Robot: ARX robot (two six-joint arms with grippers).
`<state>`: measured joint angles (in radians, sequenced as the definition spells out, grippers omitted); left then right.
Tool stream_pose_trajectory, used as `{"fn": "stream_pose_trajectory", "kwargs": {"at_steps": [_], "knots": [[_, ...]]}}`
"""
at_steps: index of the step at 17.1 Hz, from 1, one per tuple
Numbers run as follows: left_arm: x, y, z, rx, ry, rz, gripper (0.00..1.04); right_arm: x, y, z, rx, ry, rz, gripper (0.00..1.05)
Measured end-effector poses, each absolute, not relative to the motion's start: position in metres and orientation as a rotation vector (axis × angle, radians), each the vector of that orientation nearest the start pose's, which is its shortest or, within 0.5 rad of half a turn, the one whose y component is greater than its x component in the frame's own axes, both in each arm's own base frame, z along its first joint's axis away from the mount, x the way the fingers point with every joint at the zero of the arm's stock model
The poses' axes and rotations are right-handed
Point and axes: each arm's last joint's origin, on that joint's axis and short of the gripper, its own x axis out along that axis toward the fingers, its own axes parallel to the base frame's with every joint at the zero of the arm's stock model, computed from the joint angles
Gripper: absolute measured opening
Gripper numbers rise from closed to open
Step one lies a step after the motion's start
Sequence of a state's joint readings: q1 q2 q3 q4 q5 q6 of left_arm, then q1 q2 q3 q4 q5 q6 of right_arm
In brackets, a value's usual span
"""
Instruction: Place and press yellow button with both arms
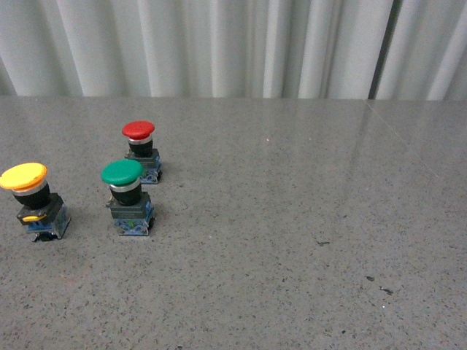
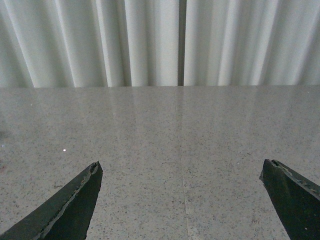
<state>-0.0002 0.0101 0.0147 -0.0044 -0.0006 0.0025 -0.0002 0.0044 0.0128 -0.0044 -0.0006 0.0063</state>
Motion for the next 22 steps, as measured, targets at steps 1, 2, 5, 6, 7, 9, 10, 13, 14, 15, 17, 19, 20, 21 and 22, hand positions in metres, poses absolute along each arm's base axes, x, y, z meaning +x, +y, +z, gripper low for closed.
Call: {"fn": "stream_pose_trajectory", "kwargs": {"at_steps": [1,2,5,6,7,9,10,13,14,15,17,19,20,21,22], "knots": [[0.097,0.000,0.167,0.002,-0.001,0.001,0.98,0.097,0.000,0.167,0.006,-0.004,0.000,0.98],[0.097,0.000,0.167,0.002,0.000,0.000,0.98,0.097,0.000,0.167,0.006,-0.004,0.000,0.98],[0.097,0.000,0.167,0.003,0.000,0.000,0.98,0.097,0.000,0.167,0.006,-0.004,0.000,0.98],[0.097,0.000,0.167,0.002,0.000,0.001,0.98,0.097,0.000,0.167,0.006,-0.004,0.000,0.98],[0.097,0.000,0.167,0.002,0.000,0.000,0.98,0.097,0.000,0.167,0.006,-0.004,0.000,0.98],[0.097,0.000,0.167,0.003,0.000,0.000,0.98,0.097,0.000,0.167,0.006,-0.004,0.000,0.98],[0.097,0.000,0.167,0.002,0.000,0.000,0.98,0.097,0.000,0.167,0.006,-0.004,0.000,0.98],[0.097,0.000,0.167,0.003,0.000,0.000,0.98,0.097,0.000,0.167,0.006,-0.004,0.000,0.98],[0.097,0.000,0.167,0.002,0.000,0.001,0.98,0.097,0.000,0.167,0.006,-0.004,0.000,0.98],[0.097,0.000,0.167,0.002,0.000,0.000,0.98,0.097,0.000,0.167,0.006,-0.004,0.000,0.98],[0.097,0.000,0.167,0.002,0.000,0.000,0.98,0.097,0.000,0.167,0.006,-0.004,0.000,0.98],[0.097,0.000,0.167,0.002,0.000,0.000,0.98,0.097,0.000,0.167,0.006,-0.004,0.000,0.98],[0.097,0.000,0.165,-0.007,0.056,0.035,0.98,0.097,0.000,0.167,0.006,-0.004,0.000,0.98],[0.101,-0.003,0.169,0.014,0.240,0.166,0.98,0.097,0.000,0.167,0.006,-0.004,-0.001,0.98],[0.111,0.002,0.186,0.021,0.213,0.268,0.98,0.097,0.000,0.167,0.006,-0.006,0.000,0.98]]}}
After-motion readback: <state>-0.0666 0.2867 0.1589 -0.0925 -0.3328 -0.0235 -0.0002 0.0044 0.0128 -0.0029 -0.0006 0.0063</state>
